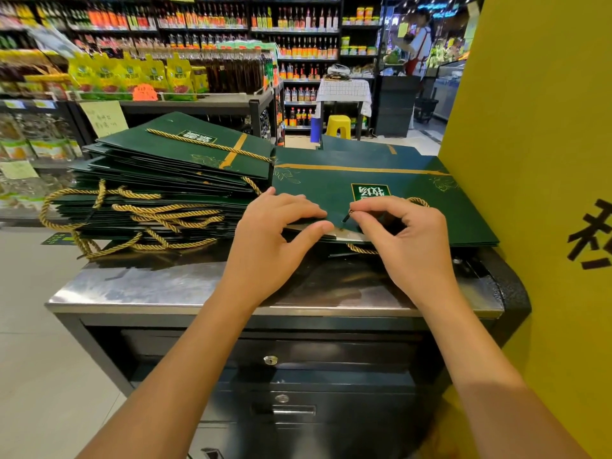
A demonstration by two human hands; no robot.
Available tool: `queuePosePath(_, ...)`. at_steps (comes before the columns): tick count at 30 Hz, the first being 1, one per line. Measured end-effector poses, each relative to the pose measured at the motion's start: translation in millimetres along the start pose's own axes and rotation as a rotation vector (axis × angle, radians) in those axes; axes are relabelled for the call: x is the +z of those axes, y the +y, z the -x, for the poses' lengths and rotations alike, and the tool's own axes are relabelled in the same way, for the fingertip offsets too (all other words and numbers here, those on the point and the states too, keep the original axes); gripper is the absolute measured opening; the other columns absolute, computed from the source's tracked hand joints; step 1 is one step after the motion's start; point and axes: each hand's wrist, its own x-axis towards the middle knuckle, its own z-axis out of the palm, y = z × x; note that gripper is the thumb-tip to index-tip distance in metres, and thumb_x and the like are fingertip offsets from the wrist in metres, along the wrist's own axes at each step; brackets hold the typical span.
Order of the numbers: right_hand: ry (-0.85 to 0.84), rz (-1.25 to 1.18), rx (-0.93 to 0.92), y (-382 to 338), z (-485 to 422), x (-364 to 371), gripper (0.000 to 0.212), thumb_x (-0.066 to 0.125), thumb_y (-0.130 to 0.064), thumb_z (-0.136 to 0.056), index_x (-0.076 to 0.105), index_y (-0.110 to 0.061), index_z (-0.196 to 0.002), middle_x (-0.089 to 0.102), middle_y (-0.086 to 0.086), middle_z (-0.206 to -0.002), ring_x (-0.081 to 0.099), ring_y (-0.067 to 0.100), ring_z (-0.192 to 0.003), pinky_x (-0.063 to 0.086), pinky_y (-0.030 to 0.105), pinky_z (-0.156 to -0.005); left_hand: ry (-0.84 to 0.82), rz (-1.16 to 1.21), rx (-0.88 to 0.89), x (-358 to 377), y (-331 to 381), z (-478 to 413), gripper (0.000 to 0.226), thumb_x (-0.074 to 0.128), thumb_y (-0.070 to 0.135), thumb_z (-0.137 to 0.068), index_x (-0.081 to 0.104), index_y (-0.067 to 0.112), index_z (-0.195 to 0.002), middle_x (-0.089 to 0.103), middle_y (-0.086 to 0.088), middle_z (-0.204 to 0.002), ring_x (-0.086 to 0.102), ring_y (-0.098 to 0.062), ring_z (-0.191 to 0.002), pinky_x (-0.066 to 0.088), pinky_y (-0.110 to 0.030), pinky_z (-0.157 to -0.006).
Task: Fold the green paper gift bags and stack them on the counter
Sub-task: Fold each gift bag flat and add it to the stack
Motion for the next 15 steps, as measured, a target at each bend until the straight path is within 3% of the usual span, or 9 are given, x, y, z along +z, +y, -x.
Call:
queuePosePath(4, -0.04, 0.006, -0.001, 0.7, -0.8, 0.3, 0.013, 0.075, -0.014, -0.091, 0.079, -0.022, -0.1, 0.072, -0.019, -0.093, 0.067, 0.0, -0.093, 0.052, 0.018, -0.086, 0.001, -0.011, -0.008, -0.2, 0.0, -0.3, 0.022, 0.069, 0.037, -0.091, 0.078, 0.023, -0.105, 0.075, 0.009, -0.108, 0.064, -0.004, -0.113, 0.029, -0.037, -0.12)
queuePosePath(8, -0.079, 0.065, -0.046, 2.5, 1.5, 0.5, 0.017, 0.065, -0.017, -0.093, 0.078, -0.024, -0.102, 0.066, -0.028, -0.097, 0.062, 0.002, -0.097, 0.048, 0.038, -0.094, 0.002, -0.014, -0.017, 0.0, 0.4, -0.9, 0.023, 0.068, 0.039, -0.092, 0.078, 0.024, -0.106, 0.075, 0.011, -0.108, 0.063, -0.004, -0.113, 0.03, -0.037, -0.119)
queuePosePath(12, -0.094, 0.224, -0.169, 1.8, 4.8, -0.8, 0.021, 0.063, -0.023, -0.084, 0.075, -0.025, -0.102, 0.069, -0.018, -0.108, 0.06, 0.007, -0.111, 0.033, 0.041, -0.107, 0.015, -0.008, -0.012, 0.3, 0.2, -0.6, 0.024, 0.067, 0.04, -0.092, 0.078, 0.023, -0.105, 0.074, 0.011, -0.107, 0.064, -0.004, -0.113, 0.03, -0.036, -0.119)
queuePosePath(15, -0.115, 0.24, -0.176, 3.0, 5.9, -2.7, 0.029, 0.072, -0.022, -0.085, 0.072, -0.026, -0.113, 0.069, -0.019, -0.113, 0.057, -0.001, -0.114, 0.028, 0.041, -0.112, 0.009, -0.015, -0.008, 0.8, 0.0, -0.8, 0.027, 0.065, 0.043, -0.093, 0.077, 0.023, -0.107, 0.075, 0.011, -0.108, 0.064, -0.004, -0.113, 0.03, -0.036, -0.118)
